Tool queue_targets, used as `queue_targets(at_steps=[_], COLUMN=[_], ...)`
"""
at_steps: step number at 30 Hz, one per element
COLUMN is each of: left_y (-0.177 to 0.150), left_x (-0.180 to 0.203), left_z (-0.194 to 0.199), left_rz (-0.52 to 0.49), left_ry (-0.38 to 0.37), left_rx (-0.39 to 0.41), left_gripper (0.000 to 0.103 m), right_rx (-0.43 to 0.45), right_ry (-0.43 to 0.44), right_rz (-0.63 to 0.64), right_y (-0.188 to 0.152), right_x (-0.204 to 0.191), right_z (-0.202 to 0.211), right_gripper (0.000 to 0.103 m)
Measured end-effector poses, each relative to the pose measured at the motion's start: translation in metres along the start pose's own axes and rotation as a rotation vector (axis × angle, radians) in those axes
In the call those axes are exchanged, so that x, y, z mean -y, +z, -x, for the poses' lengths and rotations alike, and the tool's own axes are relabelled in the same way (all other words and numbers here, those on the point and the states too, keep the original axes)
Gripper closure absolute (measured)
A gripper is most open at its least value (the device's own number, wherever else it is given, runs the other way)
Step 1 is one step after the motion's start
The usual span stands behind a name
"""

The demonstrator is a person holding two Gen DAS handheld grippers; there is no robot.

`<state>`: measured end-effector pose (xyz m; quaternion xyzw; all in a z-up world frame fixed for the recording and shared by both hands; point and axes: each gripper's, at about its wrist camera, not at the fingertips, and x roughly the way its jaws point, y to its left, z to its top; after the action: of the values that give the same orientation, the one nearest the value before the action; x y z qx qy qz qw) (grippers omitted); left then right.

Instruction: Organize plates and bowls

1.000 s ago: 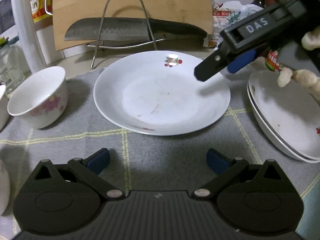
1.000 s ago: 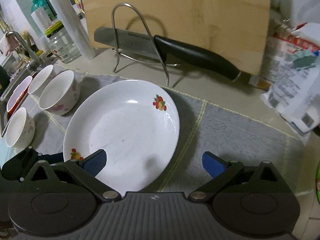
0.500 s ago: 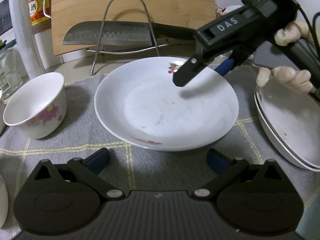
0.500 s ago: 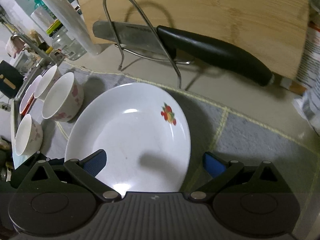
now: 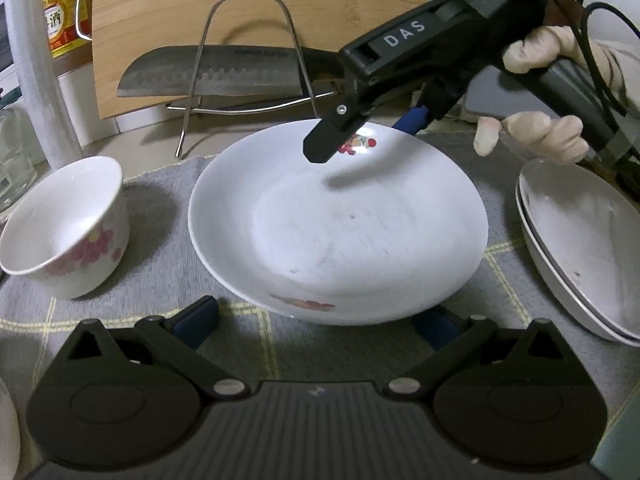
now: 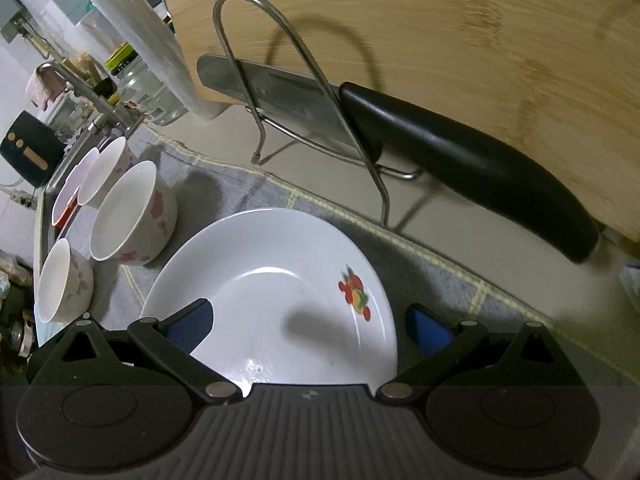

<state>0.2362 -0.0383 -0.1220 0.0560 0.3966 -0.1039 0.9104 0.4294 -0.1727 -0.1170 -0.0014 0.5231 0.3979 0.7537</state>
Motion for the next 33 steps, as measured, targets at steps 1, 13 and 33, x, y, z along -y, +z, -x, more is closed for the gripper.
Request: queue_targets(at_steps=[1, 13, 33], left_y=[0.0006, 0.0044, 0.007], left_x=[-0.0002, 0.001, 0.0065], left_z=[-0.0006, -0.002, -0.0002], left_rz=[-0.004, -0.097, -0.155], left_ry=[-0.003, -0.026, -0.013], left_rx=[-0.001, 0.01, 0.01], left_gripper=[0.0, 0.0, 0.0], right_rx=[0.0, 0.008, 0.025], right_ry=[0.003, 0.024, 0.025], right_rz=[0.004, 0.032, 0.073], right_y=[0.0008, -0.0011, 0.0016], right_x=[-0.0004, -0.0005, -0.0025], right_z=[-0.0007, 0.0036, 0.0043], right_gripper=[0.0, 0.015, 0.016])
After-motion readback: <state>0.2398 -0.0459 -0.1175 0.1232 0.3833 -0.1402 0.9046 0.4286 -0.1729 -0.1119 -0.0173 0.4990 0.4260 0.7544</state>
